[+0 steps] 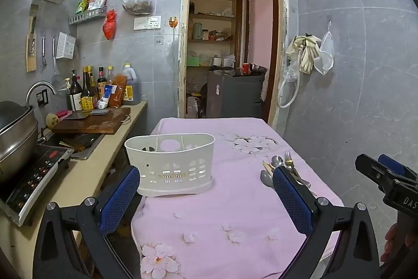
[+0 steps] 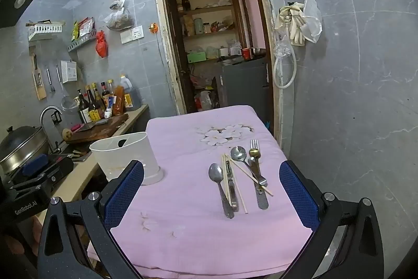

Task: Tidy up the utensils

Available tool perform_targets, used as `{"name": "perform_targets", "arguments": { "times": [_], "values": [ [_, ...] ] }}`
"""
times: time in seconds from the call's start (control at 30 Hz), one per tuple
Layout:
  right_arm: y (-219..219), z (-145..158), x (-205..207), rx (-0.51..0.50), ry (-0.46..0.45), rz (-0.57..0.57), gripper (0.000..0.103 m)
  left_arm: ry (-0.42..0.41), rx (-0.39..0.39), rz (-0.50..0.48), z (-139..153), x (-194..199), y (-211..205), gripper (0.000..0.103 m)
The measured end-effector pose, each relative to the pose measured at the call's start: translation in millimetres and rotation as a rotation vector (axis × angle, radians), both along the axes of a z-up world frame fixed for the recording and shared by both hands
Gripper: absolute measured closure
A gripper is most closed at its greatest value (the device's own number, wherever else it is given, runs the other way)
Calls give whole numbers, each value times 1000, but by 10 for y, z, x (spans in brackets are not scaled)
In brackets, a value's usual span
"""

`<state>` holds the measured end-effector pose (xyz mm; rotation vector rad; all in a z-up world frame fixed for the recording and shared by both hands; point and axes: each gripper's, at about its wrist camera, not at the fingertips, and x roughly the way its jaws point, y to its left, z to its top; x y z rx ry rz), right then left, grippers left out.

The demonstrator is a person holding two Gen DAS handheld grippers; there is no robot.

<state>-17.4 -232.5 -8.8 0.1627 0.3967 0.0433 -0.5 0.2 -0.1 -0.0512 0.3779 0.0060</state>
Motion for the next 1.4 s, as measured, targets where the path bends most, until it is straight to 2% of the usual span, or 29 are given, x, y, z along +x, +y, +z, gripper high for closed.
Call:
{"name": "perform_targets", "arguments": {
  "times": [1.4],
  "values": [
    [57,5,20,3,6,10,1,22,-4,7,9,33,49,1]
  ]
}}
